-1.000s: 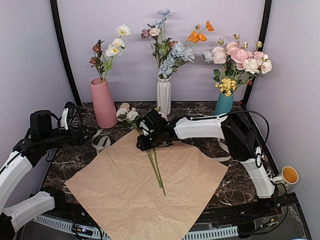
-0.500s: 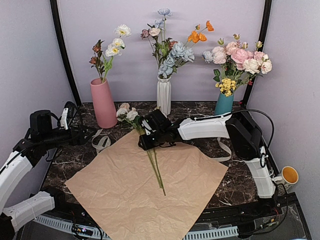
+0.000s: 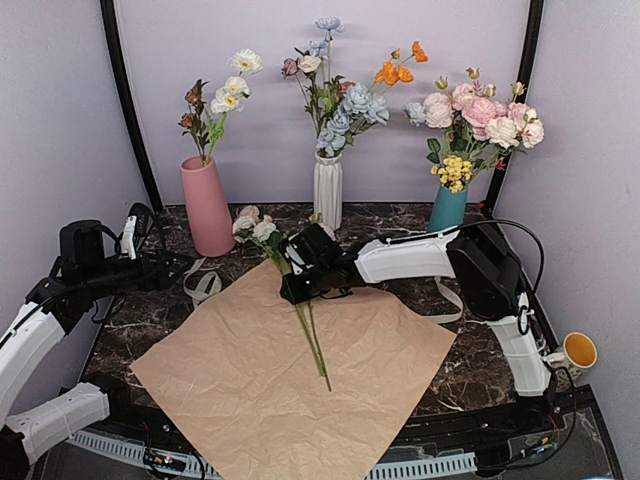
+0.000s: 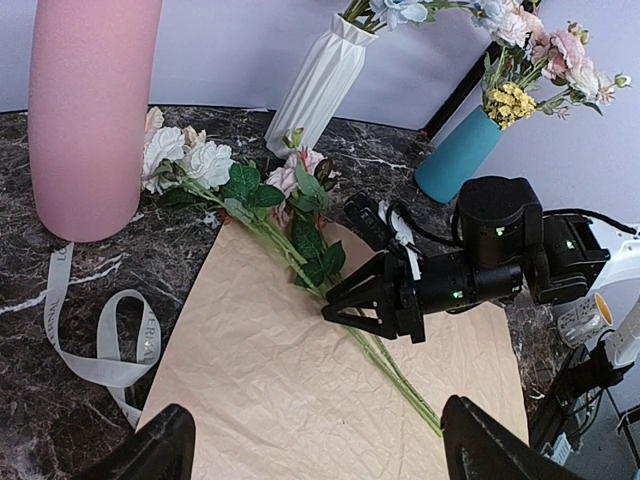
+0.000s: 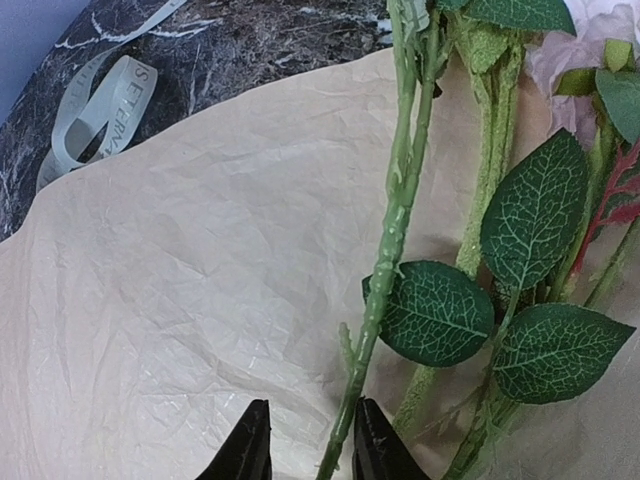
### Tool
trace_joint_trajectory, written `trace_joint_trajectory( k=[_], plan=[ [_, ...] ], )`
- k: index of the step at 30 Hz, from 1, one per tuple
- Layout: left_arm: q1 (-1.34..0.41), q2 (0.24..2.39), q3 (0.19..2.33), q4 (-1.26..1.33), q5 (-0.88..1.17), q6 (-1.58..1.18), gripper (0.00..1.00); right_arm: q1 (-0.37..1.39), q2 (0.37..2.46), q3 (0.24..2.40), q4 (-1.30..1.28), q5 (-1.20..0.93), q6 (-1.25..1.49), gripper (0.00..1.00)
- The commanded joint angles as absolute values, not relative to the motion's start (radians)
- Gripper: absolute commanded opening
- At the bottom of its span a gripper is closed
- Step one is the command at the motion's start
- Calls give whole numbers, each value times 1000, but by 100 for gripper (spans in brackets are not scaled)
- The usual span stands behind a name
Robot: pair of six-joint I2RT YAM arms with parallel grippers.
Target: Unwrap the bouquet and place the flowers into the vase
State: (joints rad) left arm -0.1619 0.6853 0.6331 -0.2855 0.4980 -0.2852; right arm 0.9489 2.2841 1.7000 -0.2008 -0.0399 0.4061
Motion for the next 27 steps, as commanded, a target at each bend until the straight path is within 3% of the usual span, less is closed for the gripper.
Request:
trace_joint_trajectory(
  k=[1, 6, 15, 27],
  plan=[
    [-164, 678, 622, -270, 514, -280, 88, 946, 2310, 1688, -167, -61, 426, 26],
    [-163, 670, 620, -269, 511, -282, 88, 946, 2311, 1684, -167, -63, 436, 16],
    [-163, 652, 617, -270, 508, -285, 88, 946, 2326, 1696, -217, -4, 448, 26],
    [-163, 698, 618, -265, 518, -283, 88, 970, 2325, 1672, -200, -8, 466, 17]
  ],
)
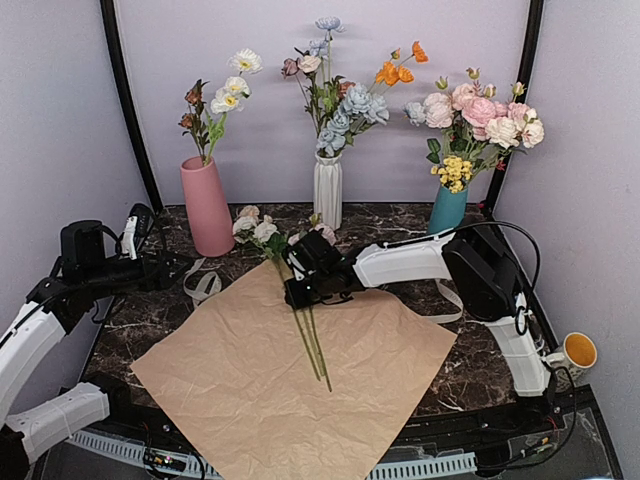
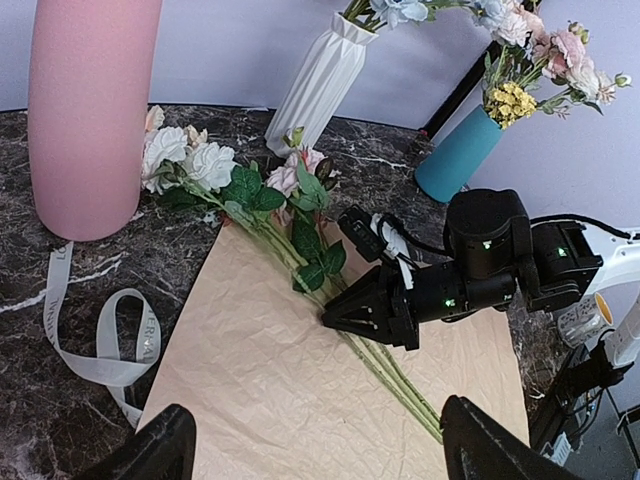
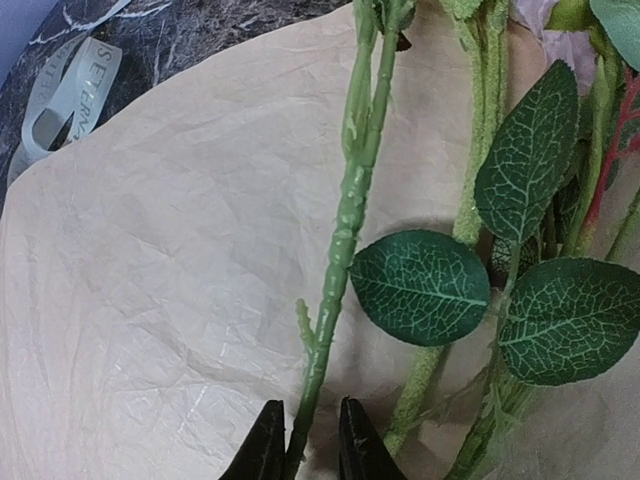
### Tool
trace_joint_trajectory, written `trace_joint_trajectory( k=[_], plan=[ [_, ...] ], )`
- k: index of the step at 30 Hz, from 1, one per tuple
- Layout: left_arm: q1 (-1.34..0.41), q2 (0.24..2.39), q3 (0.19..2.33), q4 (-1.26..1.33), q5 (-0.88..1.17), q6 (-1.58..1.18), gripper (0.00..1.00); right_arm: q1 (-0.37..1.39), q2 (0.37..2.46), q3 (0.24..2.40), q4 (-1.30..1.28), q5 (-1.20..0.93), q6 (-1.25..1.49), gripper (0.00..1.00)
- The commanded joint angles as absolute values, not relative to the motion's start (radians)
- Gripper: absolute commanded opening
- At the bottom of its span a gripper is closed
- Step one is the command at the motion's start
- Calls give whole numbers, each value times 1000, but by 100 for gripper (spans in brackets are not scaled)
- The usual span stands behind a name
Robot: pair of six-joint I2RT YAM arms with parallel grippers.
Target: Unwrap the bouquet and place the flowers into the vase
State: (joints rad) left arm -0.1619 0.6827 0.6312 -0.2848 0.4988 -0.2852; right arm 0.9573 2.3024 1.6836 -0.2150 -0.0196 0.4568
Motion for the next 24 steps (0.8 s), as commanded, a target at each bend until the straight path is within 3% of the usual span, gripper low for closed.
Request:
trace_joint_trajectory(
  k=[1, 5, 15, 24],
  plan=[
    [-163, 702, 620, -265, 518, -283, 87, 969, 2328, 1677, -200, -13, 468, 14],
    [-163, 708, 620, -265, 518, -282, 87, 969, 2338, 1715, -213, -30, 465, 0],
    [-163, 680, 617, -265, 516, -298, 86, 969, 2312, 1780, -209, -129, 502, 0],
    [-163, 746, 698, -296, 503, -321, 84, 970, 2129, 1695, -137, -163, 519, 0]
  ],
)
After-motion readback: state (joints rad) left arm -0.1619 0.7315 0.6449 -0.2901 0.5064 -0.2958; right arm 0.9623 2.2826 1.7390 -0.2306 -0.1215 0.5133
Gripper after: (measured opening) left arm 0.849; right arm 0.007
